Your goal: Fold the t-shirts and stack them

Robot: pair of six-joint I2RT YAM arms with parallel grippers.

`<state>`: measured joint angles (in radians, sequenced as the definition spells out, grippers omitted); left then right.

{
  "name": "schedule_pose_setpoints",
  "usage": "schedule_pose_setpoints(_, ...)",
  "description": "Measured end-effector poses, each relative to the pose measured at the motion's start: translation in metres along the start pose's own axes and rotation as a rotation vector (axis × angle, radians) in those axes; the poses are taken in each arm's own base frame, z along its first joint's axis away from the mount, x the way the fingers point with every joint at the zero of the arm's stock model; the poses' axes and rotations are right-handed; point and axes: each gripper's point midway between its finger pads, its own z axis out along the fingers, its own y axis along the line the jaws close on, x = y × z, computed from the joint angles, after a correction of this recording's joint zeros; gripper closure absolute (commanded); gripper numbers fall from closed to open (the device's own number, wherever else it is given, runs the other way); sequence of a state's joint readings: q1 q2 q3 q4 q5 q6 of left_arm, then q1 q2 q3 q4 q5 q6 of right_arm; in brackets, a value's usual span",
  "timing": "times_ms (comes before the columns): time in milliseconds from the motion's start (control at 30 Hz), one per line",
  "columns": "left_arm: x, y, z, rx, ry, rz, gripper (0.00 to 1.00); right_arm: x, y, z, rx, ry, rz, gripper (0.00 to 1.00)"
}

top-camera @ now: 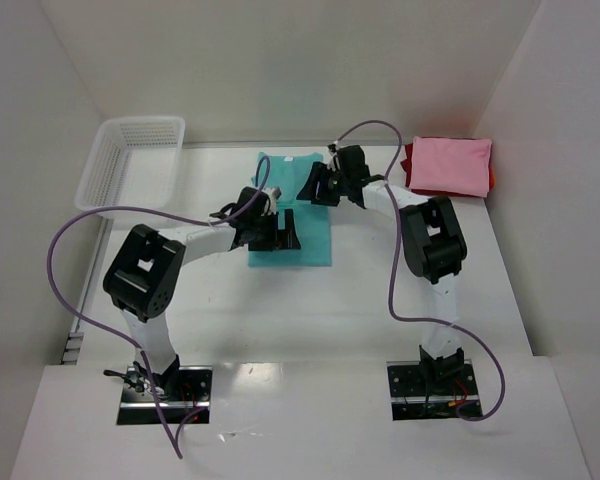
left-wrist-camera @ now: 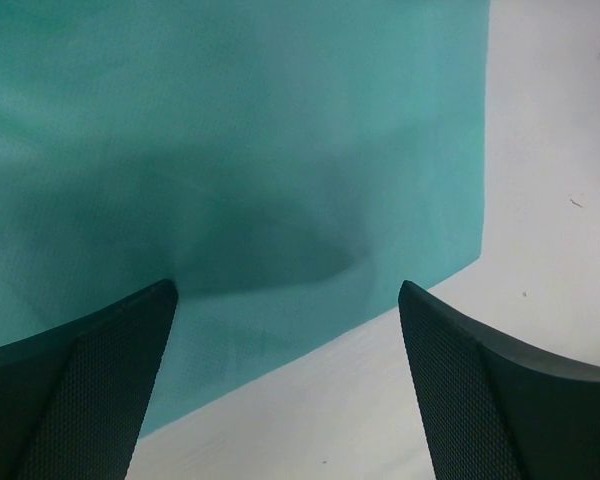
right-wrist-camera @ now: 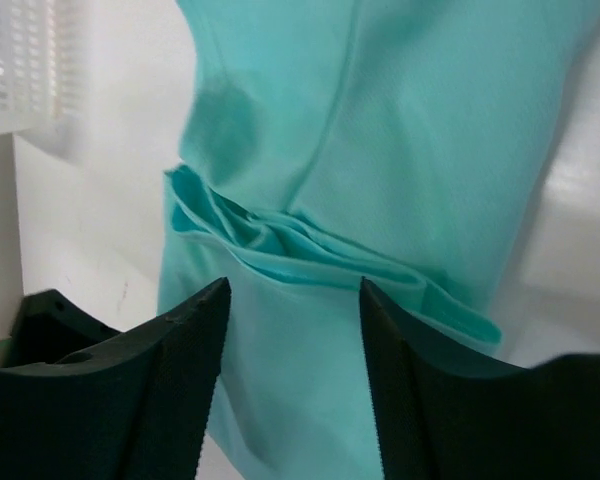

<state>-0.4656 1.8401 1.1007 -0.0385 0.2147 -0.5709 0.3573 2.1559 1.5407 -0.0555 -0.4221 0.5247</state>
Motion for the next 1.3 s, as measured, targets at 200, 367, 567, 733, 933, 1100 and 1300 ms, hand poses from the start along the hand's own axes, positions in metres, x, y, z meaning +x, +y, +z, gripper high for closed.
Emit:
schedule_pose_setpoints(200,-0.022,-0.009,-0.034,-0.033,-0.061,0.028,0.00,-0.028,0.021,-0.031,-0.010,-0.074,-0.046,0.17)
schedule_pose_setpoints(367,-0.055,-0.023,-0.086,-0.037,-0.199,0.031,0.00,-0.027,0.032,-0.091,-0.003,-0.140,-0.062,0.00)
schedule_pose_setpoints(567,-0.036,0.014,-0.088,-0.096,-0.159,-0.060,0.00,0.030,0.007,-0.126,0.063,-0.096,-0.003,0.00)
schedule_pose_setpoints(733,0.000,0.051,-0.084,-0.159,-0.062,-0.171,0.00,0.094,-0.028,-0.126,0.134,0.020,0.098,0.00)
schedule_pose_setpoints(933,0.016,0.056,-0.081,-0.150,-0.022,-0.196,0.07,0.118,-0.029,-0.136,0.150,0.041,0.136,0.09)
schedule_pose_setpoints(1100,0.024,0.052,-0.074,-0.113,0.007,-0.200,0.10,0.117,-0.017,-0.132,0.129,0.023,0.120,0.19)
schedule_pose_setpoints(1300,0.032,0.058,-0.068,-0.123,0.031,-0.208,0.13,0.146,-0.017,-0.113,0.166,0.093,0.112,0.24)
